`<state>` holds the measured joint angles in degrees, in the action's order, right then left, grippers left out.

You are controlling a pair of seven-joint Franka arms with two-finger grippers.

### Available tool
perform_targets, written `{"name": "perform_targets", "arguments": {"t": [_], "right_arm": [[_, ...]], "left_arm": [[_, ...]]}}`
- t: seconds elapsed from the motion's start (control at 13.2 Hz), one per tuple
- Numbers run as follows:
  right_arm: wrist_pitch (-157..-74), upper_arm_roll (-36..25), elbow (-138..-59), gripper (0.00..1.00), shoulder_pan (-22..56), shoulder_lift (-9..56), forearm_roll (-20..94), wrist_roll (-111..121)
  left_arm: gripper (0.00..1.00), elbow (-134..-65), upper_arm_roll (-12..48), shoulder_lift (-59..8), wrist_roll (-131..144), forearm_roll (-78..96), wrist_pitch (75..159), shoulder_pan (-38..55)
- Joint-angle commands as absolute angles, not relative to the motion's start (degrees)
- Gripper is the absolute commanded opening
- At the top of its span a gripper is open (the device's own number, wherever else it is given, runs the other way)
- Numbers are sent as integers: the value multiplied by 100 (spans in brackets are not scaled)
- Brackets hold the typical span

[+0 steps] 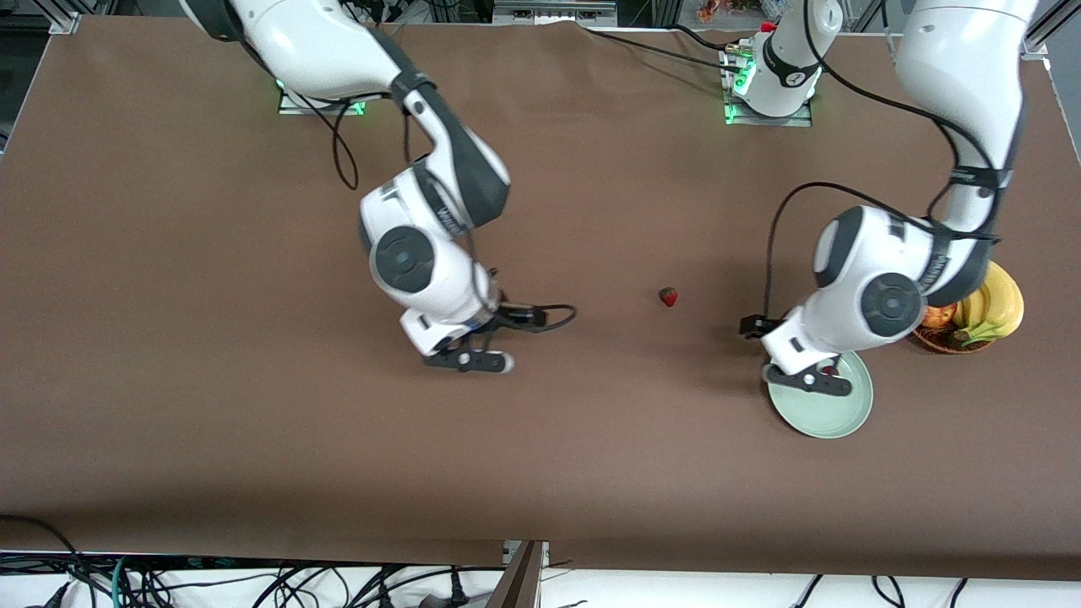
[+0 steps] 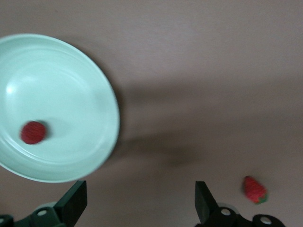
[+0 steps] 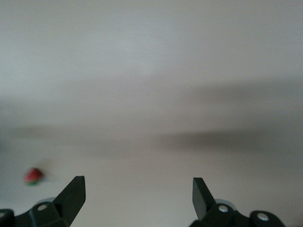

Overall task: Collect all strawberries into plate
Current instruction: 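Grasp the second strawberry with the left gripper while the right gripper reaches the third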

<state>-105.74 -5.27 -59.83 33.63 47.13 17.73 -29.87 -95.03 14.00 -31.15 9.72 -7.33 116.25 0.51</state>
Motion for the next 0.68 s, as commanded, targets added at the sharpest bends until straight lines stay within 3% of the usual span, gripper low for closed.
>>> {"name": "perform_targets", "arguments": {"t": [0.0, 0.3, 0.61], "right_arm": [[-9636, -859, -6152, 100, 3094, 4535, 1811, -2200], [-8975, -1327, -6266, 100, 2884, 4535, 1802, -1417], [-9578, -1310, -7931, 100, 2663, 3870, 1495, -1301]], "left_arm": [[100, -9501, 1354, -3138, 1843, -642, 11602, 359], [100, -9553, 1354, -3225, 3520, -633, 11733, 869], [100, -9930, 1354, -3252, 4699, -633, 12302, 1247]]}}
